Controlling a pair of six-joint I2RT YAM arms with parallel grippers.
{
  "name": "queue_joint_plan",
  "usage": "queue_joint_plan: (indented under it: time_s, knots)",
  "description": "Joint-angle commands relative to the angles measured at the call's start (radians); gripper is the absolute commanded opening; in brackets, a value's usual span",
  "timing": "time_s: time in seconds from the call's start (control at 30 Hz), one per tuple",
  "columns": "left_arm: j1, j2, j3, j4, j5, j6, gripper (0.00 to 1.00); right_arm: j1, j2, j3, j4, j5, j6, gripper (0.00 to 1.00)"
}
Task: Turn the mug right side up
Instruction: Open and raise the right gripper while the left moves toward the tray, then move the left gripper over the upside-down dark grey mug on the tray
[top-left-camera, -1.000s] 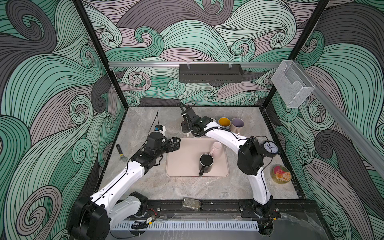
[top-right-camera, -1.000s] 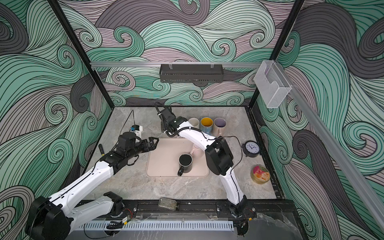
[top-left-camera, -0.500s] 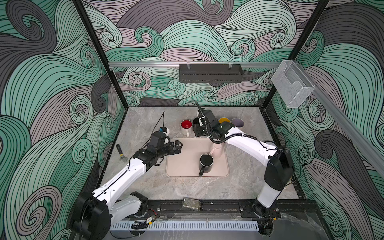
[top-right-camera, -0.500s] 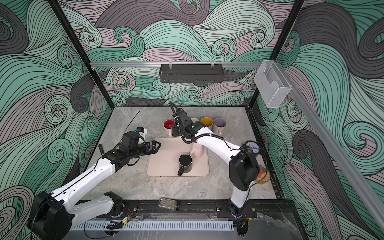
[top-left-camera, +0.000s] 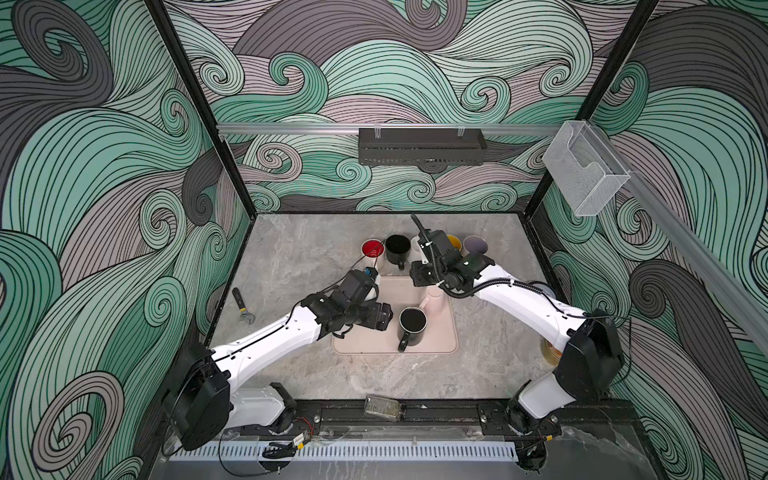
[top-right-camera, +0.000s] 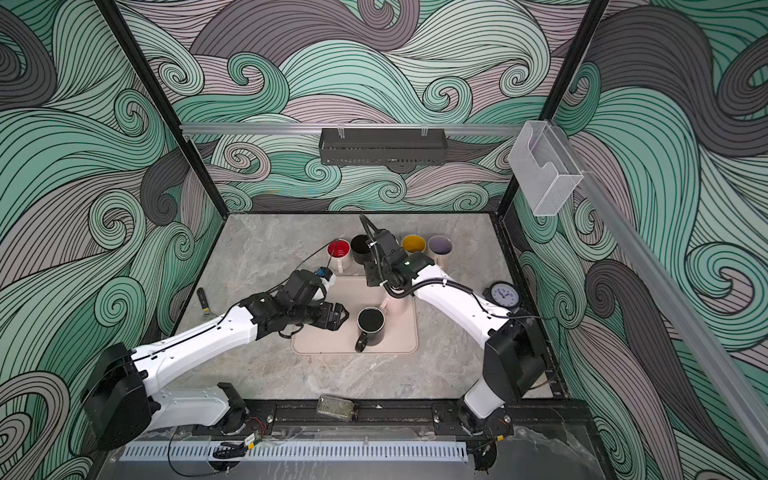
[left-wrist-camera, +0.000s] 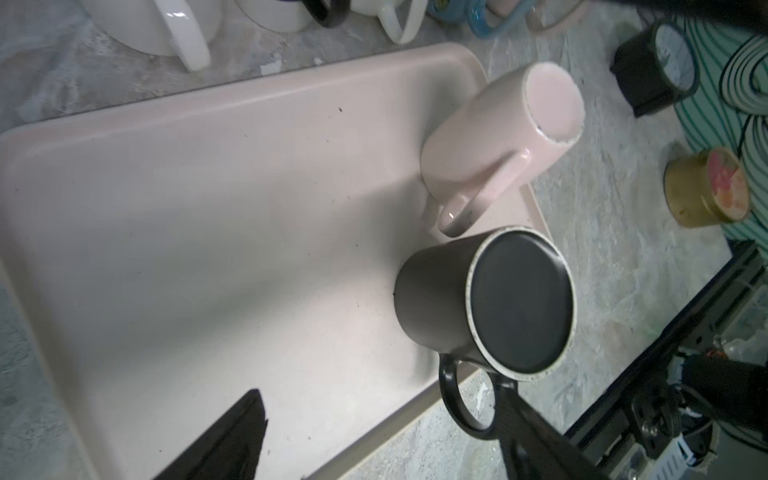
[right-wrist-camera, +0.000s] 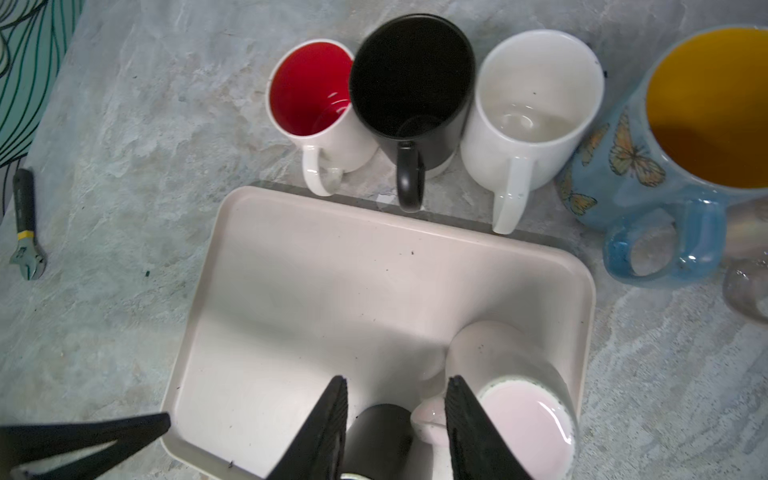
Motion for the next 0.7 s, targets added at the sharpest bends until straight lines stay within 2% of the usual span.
queue_joint_plan:
  time_s: [0.0, 0.13, 0.27, 0.67]
  knots:
    - [-0.059, 0.03, 0.056, -0.072, -0.038, 0.044, 0.84, -0.027, -0.043, -0.044, 0.018, 0.006, 0.054, 0.4]
    - [-0.113, 0.051, 0.068, -0.085, -0.048, 0.047, 0.76, -0.047, -0.063, -0.085, 0.047, -0.001, 0.078, 0.4]
    - [-0.148, 0.07, 0.077, -0.086, -0.053, 0.04, 0.72, -0.059, -0.068, -0.099, 0.054, -0.007, 0.082, 0.4]
    - [-0.197, 0.175, 0.149, -0.113, -0.074, 0.068, 0.71, -0.082, -0.081, -0.135, 0.09, -0.031, 0.099, 0.4]
